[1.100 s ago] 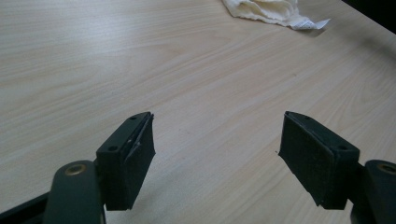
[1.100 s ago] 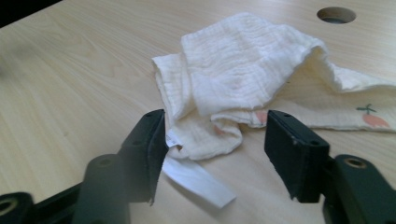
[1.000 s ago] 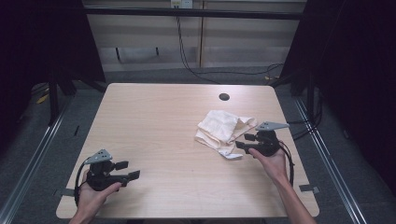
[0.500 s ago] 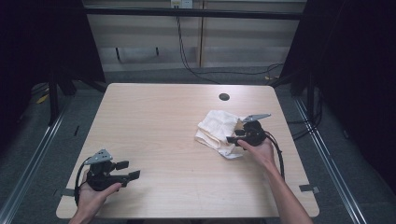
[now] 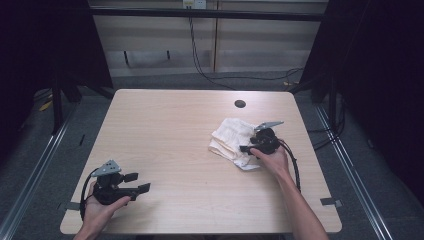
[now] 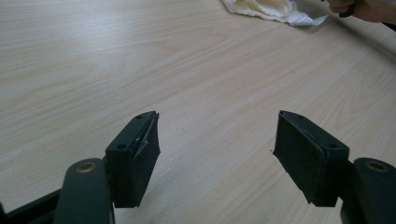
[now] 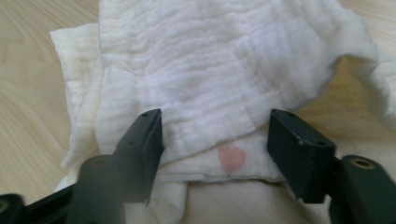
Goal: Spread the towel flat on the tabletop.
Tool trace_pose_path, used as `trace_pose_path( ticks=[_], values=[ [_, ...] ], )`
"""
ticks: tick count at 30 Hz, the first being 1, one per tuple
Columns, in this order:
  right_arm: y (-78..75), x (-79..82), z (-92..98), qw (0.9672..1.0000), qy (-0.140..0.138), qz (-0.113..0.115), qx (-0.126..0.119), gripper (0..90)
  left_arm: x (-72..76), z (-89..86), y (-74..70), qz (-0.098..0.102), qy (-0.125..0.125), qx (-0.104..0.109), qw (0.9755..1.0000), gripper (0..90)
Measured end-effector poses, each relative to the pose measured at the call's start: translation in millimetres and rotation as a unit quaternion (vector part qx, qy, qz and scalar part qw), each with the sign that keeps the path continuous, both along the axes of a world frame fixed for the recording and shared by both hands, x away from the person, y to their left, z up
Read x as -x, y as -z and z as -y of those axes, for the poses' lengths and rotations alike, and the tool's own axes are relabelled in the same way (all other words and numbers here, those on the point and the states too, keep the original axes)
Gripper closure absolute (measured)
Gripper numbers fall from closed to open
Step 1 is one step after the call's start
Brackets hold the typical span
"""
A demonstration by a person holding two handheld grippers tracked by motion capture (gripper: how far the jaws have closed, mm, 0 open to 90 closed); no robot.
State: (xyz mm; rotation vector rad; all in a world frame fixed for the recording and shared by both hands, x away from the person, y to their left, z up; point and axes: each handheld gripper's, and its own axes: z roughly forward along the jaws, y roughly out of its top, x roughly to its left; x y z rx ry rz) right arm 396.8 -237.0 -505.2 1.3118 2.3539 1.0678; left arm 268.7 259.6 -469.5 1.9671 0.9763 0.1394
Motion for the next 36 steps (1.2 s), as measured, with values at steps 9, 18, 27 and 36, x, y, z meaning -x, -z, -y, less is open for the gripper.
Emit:
trace_pose_path(
  ticks=[9, 18, 27, 36],
  values=[
    [-0.4, 7.5, -5.1, 0.9999, -0.013, -0.001, -0.006, 72.7, 0.0, 1.4, 0.1, 0.001, 0.002, -0.003, 1.0000, 30.8],
    [-0.7, 19.2, -14.7, 0.9989, -0.042, -0.012, -0.018, 81.5, -1.4, 3.3, 1.1, 0.000, -0.002, -0.009, 1.0000, 32.3],
    [0.3, 37.7, -21.6, 0.9982, -0.052, -0.011, -0.029, 81.7, -2.9, 10.0, 2.4, 0.001, 0.014, -0.014, 0.9998, 37.8],
    [-1.2, 57.2, -39.5, 0.9959, -0.089, -0.007, -0.019, 82.1, -4.1, 18.5, 2.4, 0.002, 0.025, -0.026, 0.9994, 52.1]
  ],
)
